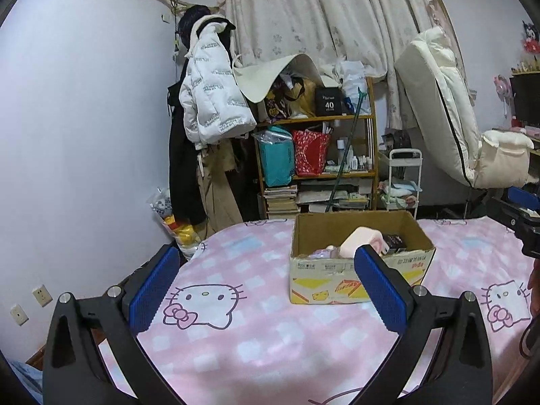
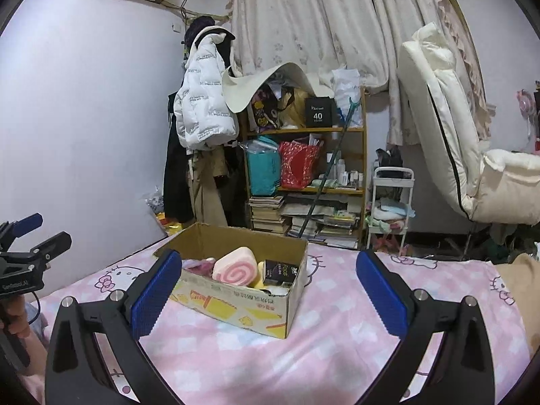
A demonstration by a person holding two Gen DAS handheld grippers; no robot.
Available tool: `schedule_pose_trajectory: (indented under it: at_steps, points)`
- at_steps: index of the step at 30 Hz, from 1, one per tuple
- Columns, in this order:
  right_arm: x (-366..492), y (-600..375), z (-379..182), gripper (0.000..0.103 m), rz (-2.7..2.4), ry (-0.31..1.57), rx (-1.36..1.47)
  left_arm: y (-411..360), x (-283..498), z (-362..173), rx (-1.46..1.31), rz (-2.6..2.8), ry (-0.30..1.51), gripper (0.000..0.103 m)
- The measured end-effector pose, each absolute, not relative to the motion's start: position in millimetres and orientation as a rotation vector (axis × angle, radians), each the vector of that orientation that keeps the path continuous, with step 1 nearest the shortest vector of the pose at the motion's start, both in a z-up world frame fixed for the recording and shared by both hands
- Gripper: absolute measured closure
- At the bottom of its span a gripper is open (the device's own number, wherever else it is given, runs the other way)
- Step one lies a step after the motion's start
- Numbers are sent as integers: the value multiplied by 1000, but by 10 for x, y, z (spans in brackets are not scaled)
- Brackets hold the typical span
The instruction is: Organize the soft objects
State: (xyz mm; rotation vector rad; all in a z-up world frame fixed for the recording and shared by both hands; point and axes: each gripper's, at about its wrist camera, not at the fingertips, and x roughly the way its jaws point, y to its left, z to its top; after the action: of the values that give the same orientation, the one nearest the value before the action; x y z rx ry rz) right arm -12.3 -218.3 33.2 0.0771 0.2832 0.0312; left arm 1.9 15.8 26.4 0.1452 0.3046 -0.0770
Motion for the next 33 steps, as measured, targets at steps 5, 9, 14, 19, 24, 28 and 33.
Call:
schedule_pose_trajectory:
  at_steps: [5, 9, 14, 19, 24, 28, 33]
  points:
    - [-32, -2157, 245, 0, 19, 317, 62, 149, 105, 202, 148, -81, 337, 1]
    - [11, -2138, 195, 0, 18, 334, 49, 134, 136, 171, 141, -83, 348, 1]
    - [17, -2082, 175, 0, 12, 332, 22, 105, 108, 159, 171, -81, 330, 1]
    - [39, -2084, 170, 0, 21, 341, 28, 89, 104, 159, 180, -76, 323, 1]
    - [36, -2093, 167, 0, 17, 339, 24, 66, 109, 145, 190, -79, 334, 1]
    - [41, -2073, 147, 0, 14, 342, 26, 51, 103, 140, 193, -81, 332, 1]
    - [47, -2064, 149, 0, 12, 342, 27, 48, 106, 142, 189, -86, 340, 1]
